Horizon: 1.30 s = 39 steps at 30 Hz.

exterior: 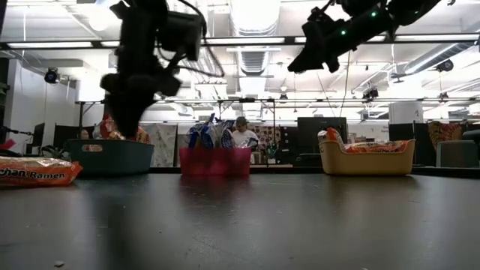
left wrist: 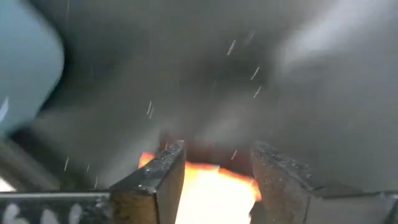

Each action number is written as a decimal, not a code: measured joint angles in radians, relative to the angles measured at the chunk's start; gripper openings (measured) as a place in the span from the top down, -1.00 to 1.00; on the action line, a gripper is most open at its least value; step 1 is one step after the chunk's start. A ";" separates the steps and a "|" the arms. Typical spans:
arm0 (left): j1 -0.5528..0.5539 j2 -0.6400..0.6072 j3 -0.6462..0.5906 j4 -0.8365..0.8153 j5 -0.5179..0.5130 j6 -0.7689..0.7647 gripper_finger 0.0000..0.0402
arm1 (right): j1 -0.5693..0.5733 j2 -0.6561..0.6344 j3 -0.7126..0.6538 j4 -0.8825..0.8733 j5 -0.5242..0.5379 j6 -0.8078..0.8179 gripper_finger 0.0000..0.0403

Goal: Sort Maruchan noodles
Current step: Put the orange noodle pack into the yellow bin

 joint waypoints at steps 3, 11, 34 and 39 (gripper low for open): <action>-0.060 0.024 -0.011 -0.071 0.003 -0.096 0.08 | 0.000 -0.016 -0.006 0.003 0.012 0.001 0.96; -0.223 0.074 -0.019 -0.120 0.029 -0.275 -0.02 | 0.000 -0.018 -0.006 0.003 0.010 0.002 0.96; -0.299 0.186 -0.098 0.017 0.045 -0.331 0.01 | 0.000 -0.018 -0.006 0.000 0.009 0.022 0.96; -0.302 0.186 -0.125 0.016 0.043 -0.337 0.09 | 0.000 -0.018 -0.006 -0.001 0.009 0.021 0.96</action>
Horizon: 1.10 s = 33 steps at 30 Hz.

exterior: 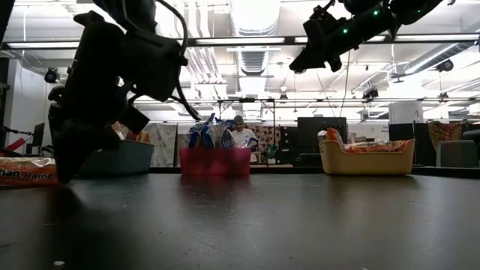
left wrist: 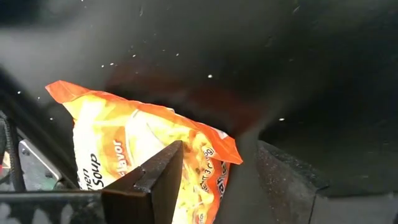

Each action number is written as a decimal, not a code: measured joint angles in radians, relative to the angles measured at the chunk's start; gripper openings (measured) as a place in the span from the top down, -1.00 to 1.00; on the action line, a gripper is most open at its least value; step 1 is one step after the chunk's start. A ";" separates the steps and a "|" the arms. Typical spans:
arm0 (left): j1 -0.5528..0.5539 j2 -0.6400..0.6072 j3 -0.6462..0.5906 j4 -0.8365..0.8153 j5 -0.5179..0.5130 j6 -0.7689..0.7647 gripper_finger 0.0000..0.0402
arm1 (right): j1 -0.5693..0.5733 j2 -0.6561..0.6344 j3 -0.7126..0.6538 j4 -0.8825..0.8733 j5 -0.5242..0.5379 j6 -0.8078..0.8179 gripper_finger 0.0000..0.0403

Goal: Sort Maruchan noodles
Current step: Put the orange noodle pack into the yellow bin

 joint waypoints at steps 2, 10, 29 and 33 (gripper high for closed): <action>-0.002 0.000 -0.011 0.001 -0.007 0.007 0.14 | 0.000 0.000 0.000 0.000 0.000 -0.001 0.96; -0.013 -0.003 -0.035 -0.004 -0.031 0.037 0.53 | 0.000 0.000 0.000 0.000 0.000 -0.002 0.96; 0.019 0.006 0.251 0.430 -0.316 1.053 0.99 | 0.000 0.000 -0.001 -0.052 0.000 0.033 0.96; 0.046 0.006 0.256 0.386 -0.325 1.087 1.00 | 0.000 0.000 -0.001 -0.082 0.000 0.033 0.96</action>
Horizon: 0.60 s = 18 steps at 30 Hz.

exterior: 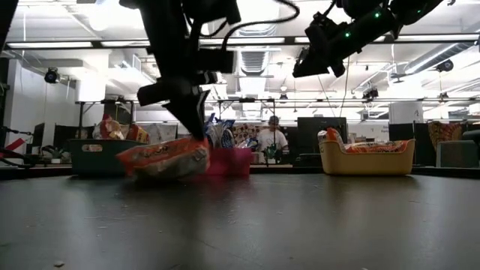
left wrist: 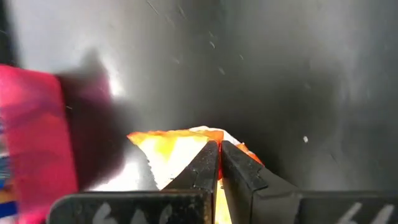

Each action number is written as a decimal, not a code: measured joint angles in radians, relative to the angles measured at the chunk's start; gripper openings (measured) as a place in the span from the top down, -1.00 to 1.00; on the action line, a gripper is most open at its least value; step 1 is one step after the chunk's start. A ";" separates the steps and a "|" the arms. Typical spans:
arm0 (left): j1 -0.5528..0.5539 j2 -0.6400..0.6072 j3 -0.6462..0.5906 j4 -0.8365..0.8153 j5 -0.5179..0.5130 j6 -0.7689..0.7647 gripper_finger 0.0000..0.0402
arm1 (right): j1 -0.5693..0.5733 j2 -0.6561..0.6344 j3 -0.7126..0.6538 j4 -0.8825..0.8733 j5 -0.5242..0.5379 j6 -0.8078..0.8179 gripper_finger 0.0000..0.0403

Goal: Sort Maruchan noodles
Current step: Put the orange noodle pack into the yellow bin

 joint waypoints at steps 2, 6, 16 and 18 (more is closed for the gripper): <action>0.004 0.000 -0.012 -0.009 0.021 0.003 1.00 | 0.000 0.000 0.000 0.000 0.000 0.001 0.96; 0.008 0.000 -0.022 0.044 0.054 0.003 0.98 | 0.000 0.000 0.000 -0.001 0.000 0.009 0.96; 0.024 -0.003 0.006 -0.017 0.125 0.017 0.53 | 0.000 0.000 0.000 -0.048 0.000 0.038 0.96; 0.027 -0.008 0.017 -0.081 0.124 0.031 0.42 | 0.000 0.000 0.000 -0.052 0.000 0.038 0.96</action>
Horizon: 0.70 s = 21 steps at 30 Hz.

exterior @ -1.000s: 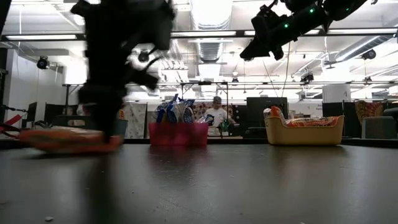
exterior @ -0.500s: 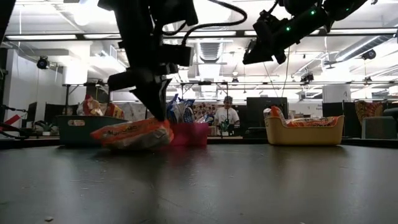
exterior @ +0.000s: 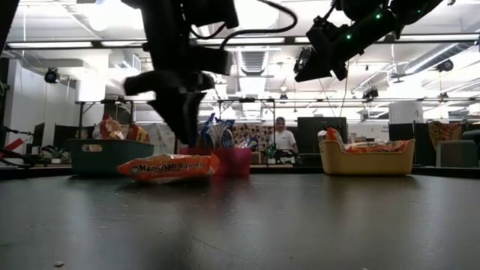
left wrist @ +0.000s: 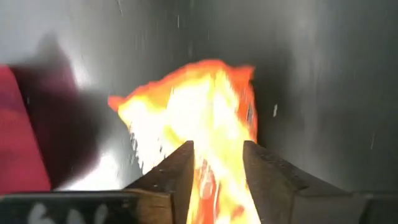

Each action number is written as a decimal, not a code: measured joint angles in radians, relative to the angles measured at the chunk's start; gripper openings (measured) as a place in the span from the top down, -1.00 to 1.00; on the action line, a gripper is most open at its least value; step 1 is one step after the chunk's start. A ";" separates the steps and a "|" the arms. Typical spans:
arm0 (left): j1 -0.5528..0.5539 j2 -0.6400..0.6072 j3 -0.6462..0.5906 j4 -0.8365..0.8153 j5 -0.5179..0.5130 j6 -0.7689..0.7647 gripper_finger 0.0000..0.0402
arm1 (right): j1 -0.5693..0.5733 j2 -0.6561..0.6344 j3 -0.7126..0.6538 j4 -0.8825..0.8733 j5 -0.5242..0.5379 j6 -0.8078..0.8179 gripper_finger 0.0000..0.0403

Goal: Sort Maruchan noodles
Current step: Put the orange noodle pack into the yellow bin

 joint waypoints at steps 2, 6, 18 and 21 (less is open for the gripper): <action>0.007 -0.015 0.000 -0.056 0.000 0.009 0.33 | 0.000 0.000 0.000 0.000 0.000 0.000 0.96; 0.038 -0.079 -0.084 -0.086 0.012 -0.010 0.29 | 0.000 0.000 0.000 0.000 0.000 -0.001 0.96; 0.078 -0.137 -0.315 0.216 0.028 -0.081 0.53 | 0.000 -0.001 0.000 0.003 0.000 -0.006 0.96; 0.078 -0.136 -0.294 0.437 0.031 -0.067 0.56 | 0.000 -0.001 0.000 0.004 0.000 -0.006 0.96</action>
